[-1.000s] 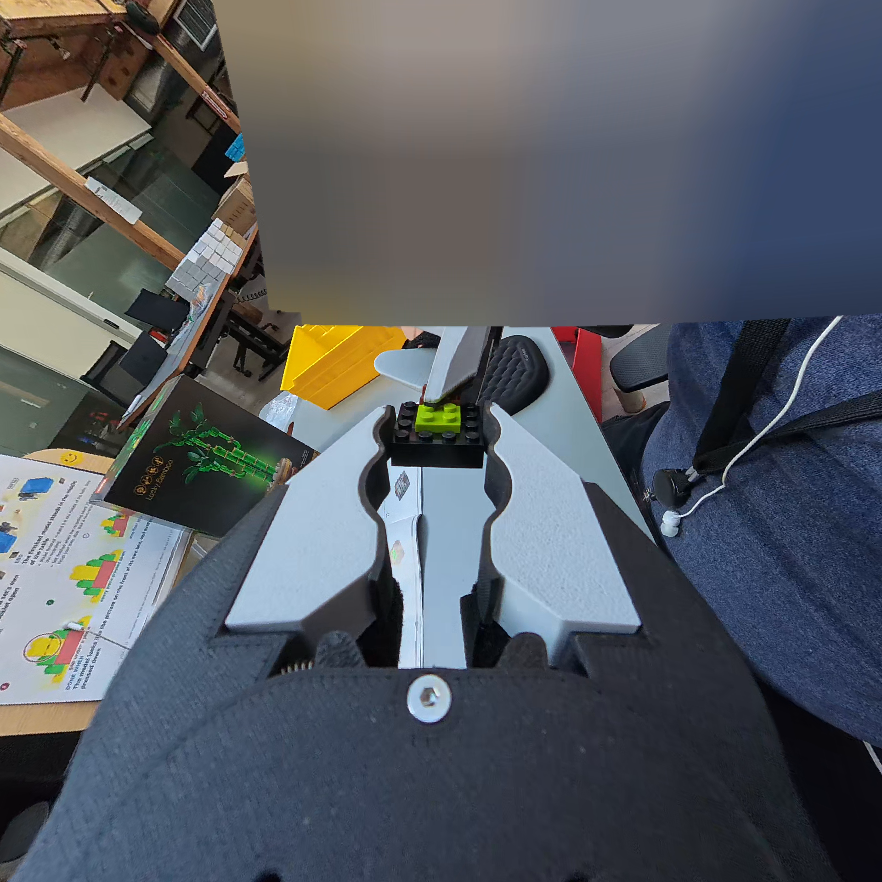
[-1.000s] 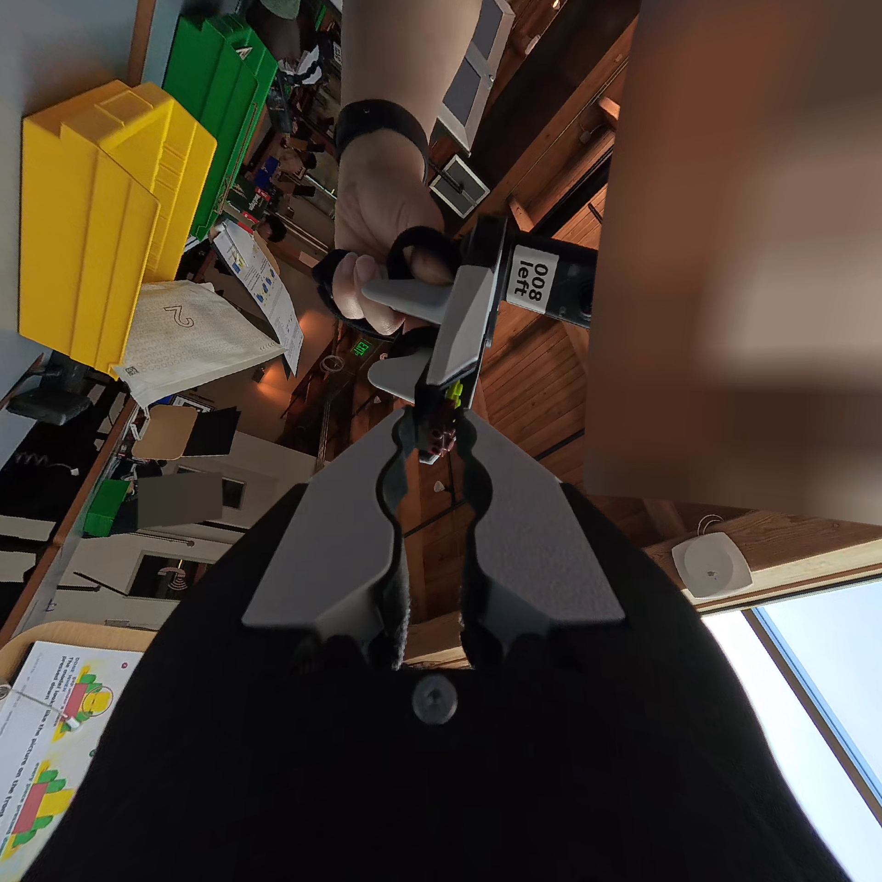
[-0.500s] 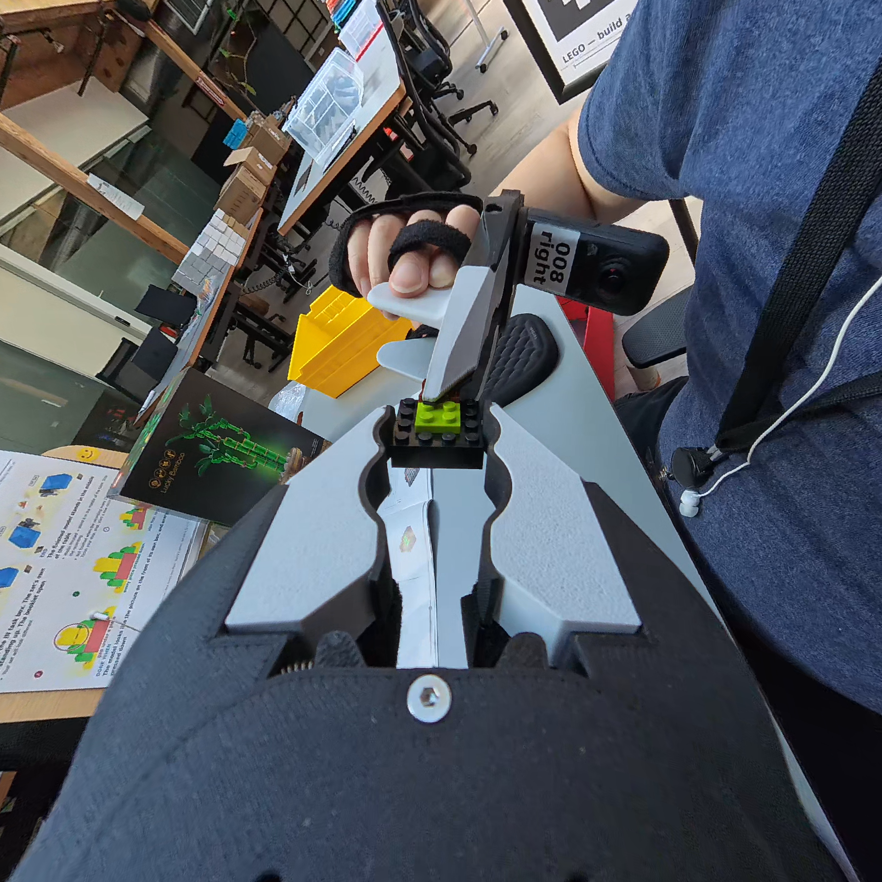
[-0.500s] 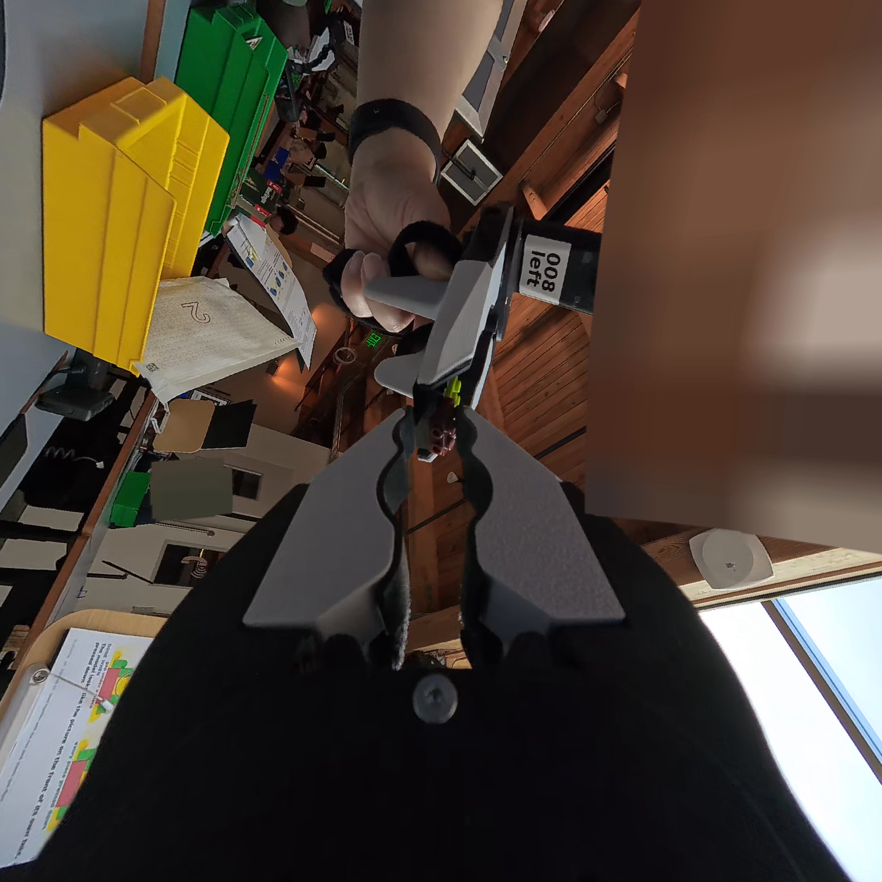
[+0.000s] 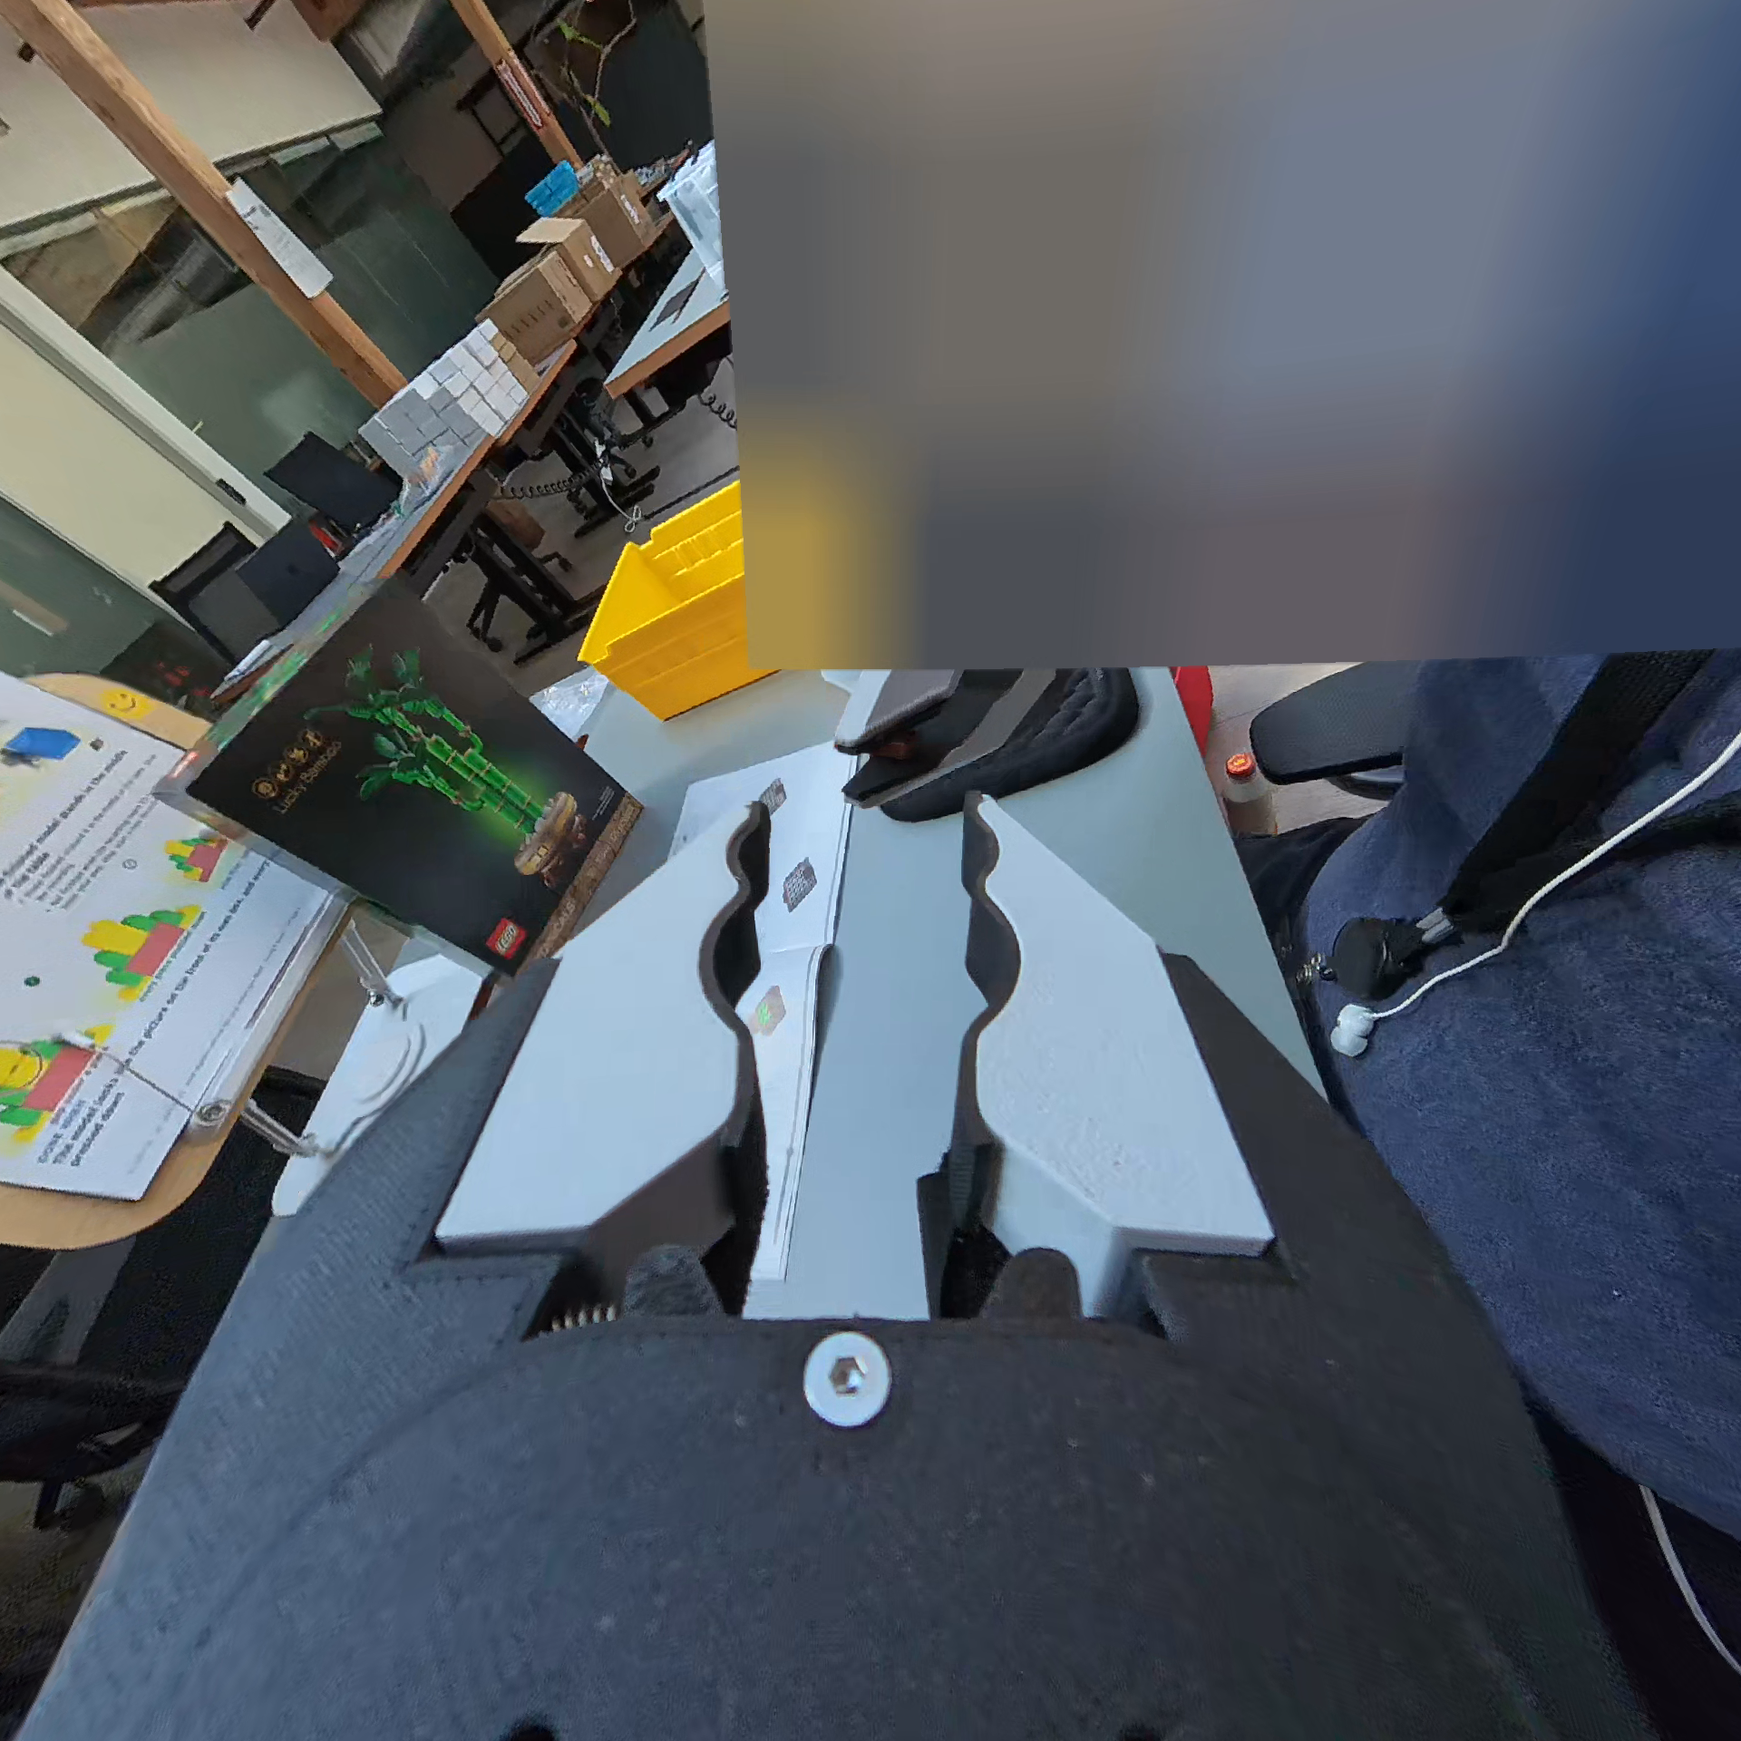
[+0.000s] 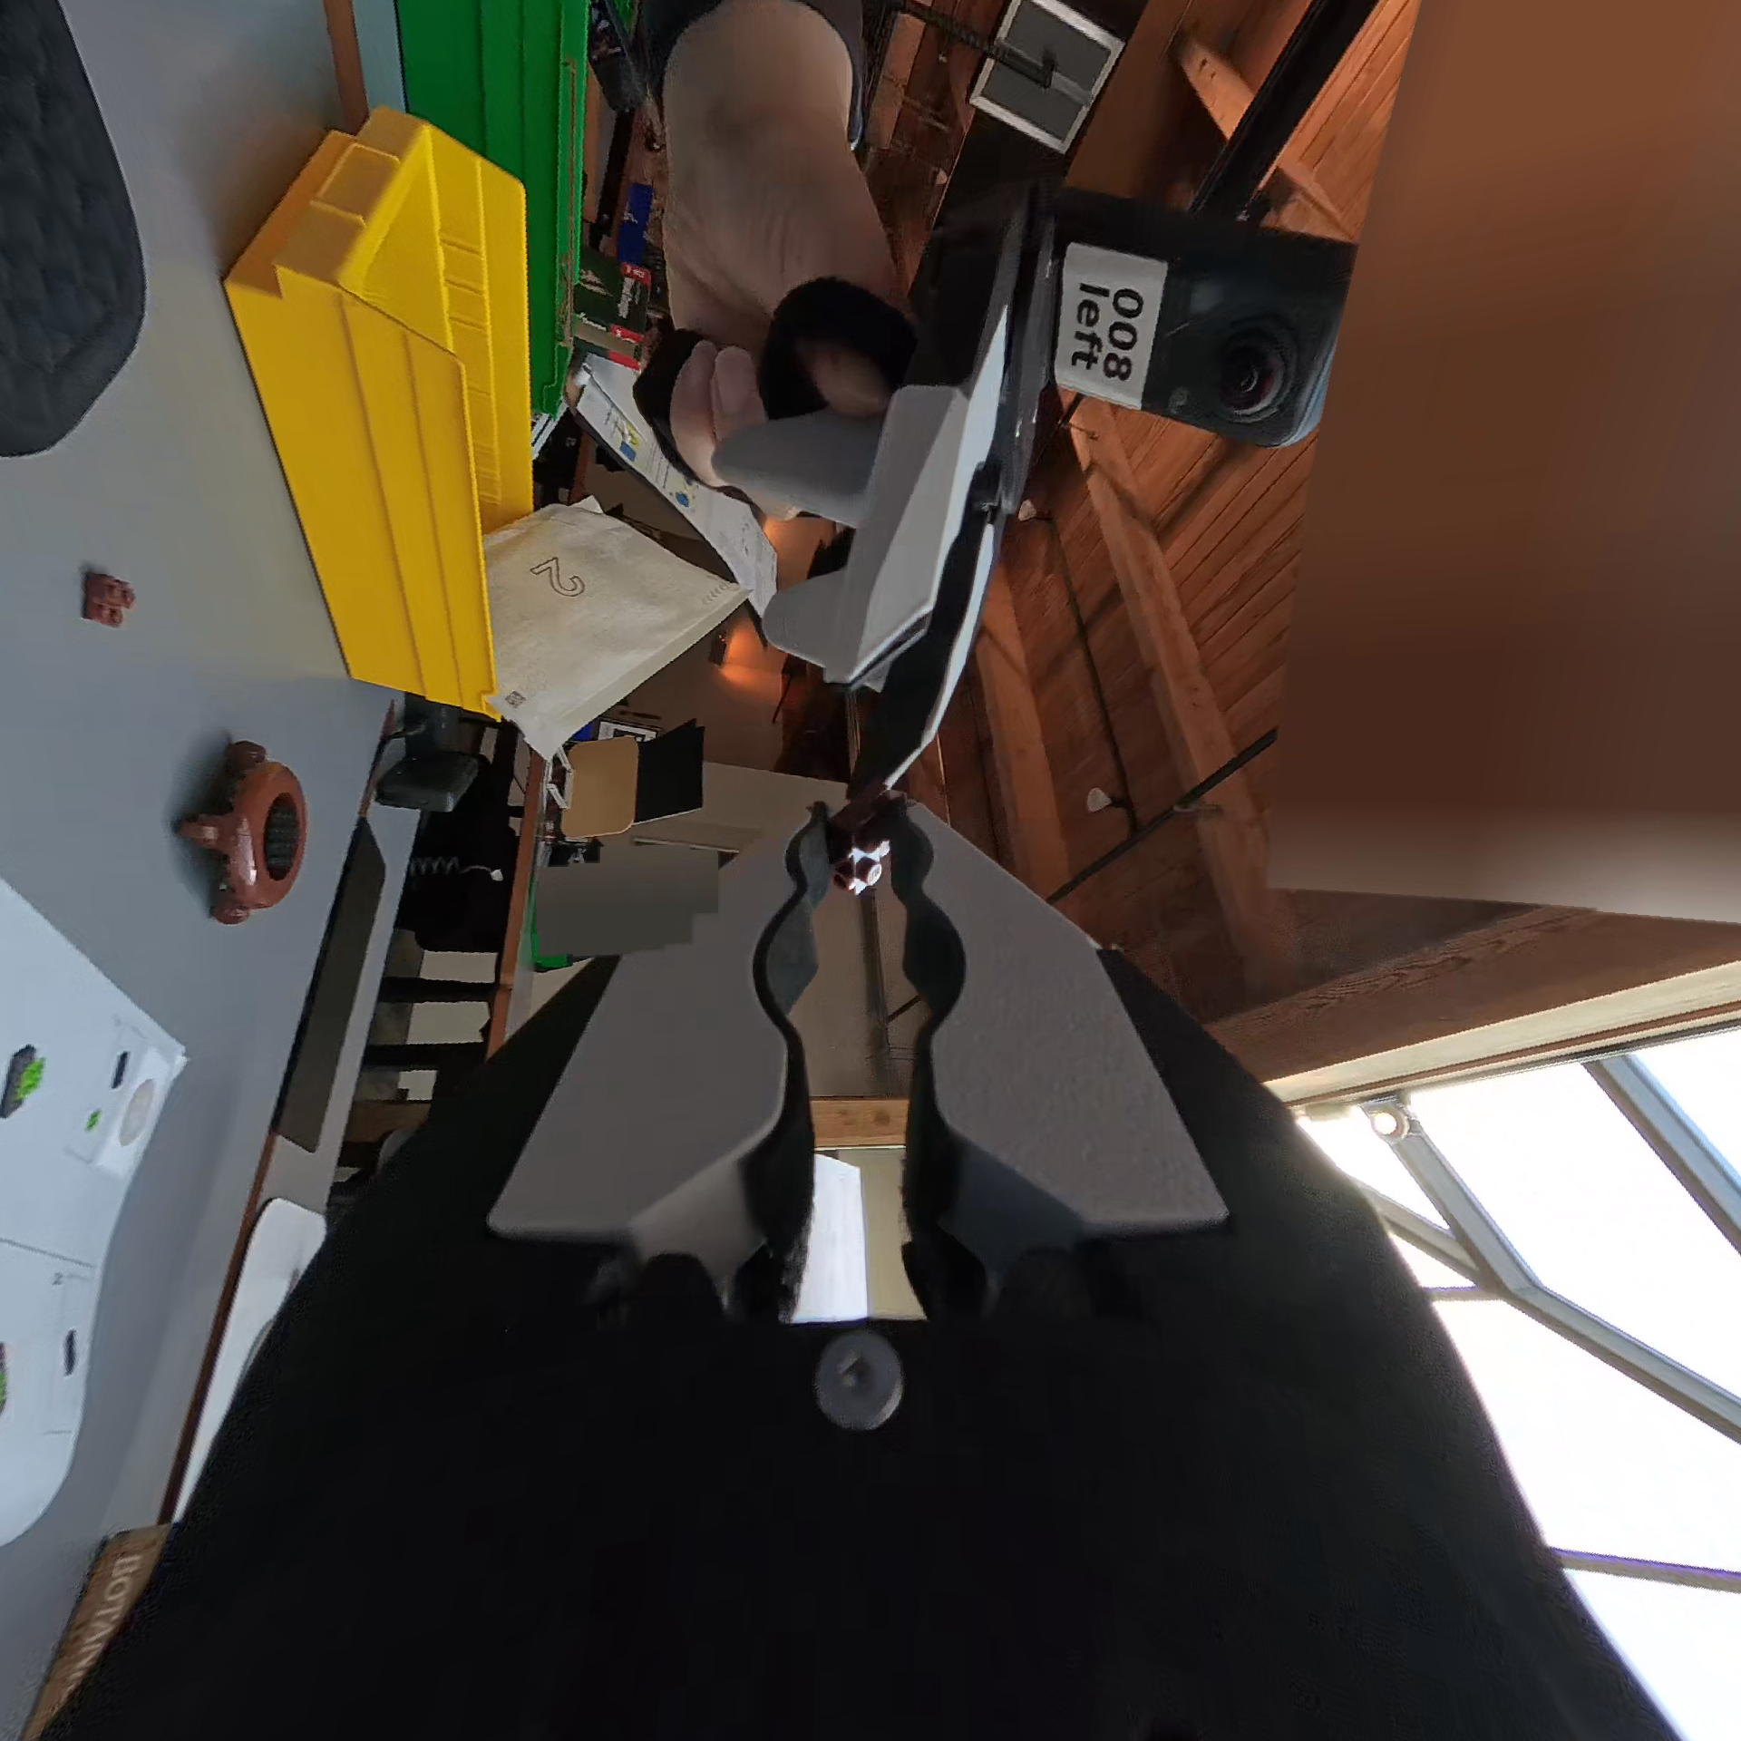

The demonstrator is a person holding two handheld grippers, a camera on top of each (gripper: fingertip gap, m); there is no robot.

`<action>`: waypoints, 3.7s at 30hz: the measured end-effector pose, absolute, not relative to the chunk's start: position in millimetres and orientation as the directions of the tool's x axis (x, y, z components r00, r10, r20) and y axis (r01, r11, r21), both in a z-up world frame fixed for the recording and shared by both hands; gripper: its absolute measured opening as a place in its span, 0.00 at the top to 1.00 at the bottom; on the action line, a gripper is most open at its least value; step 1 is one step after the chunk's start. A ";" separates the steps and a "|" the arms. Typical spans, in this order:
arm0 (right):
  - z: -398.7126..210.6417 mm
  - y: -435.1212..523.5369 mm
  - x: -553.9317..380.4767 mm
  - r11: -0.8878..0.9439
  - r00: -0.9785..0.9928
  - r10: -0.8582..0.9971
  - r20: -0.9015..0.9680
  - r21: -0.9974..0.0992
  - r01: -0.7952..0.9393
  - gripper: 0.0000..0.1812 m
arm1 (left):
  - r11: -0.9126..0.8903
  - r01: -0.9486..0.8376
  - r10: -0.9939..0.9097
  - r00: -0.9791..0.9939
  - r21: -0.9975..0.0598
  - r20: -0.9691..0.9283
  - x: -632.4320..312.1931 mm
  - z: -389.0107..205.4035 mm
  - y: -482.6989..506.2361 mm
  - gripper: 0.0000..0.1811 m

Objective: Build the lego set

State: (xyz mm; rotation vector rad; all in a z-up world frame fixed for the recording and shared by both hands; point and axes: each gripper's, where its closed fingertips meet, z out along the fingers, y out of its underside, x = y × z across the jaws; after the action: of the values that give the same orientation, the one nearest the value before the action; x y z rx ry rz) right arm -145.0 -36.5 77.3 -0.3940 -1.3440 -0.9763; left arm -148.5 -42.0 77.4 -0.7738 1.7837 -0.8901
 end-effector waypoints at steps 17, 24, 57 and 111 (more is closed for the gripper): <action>-29.0 32.2 -115.9 0.500 0.045 -0.007 0.999 -0.035 0.866 0.94 | 0.590 -0.804 -0.385 -0.199 -0.074 -0.901 -210.7 -18.9 193.4 0.87; -34.9 32.1 -112.9 0.485 0.044 0.008 0.999 -0.042 0.874 0.94 | 0.577 -0.813 -0.269 -0.287 0.085 -0.919 -211.6 -14.4 193.3 0.86; -109.4 39.6 -95.6 0.371 0.033 0.246 0.969 -0.125 0.920 0.95 | 0.509 -0.805 -0.044 -0.377 0.304 -0.925 -223.3 15.4 187.5 0.87; -120.1 50.0 -93.0 0.318 0.087 0.318 0.944 -0.193 0.928 0.95 | 0.274 -0.865 -0.961 -0.234 -0.419 -0.146 -191.3 -156.8 60.3 0.74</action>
State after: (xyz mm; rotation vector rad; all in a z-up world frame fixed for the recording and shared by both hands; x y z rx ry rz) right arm -93.0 50.0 -120.1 -1.2140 -1.4591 -0.6818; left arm -191.3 60.3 -156.8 -1.6556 2.1790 -0.3548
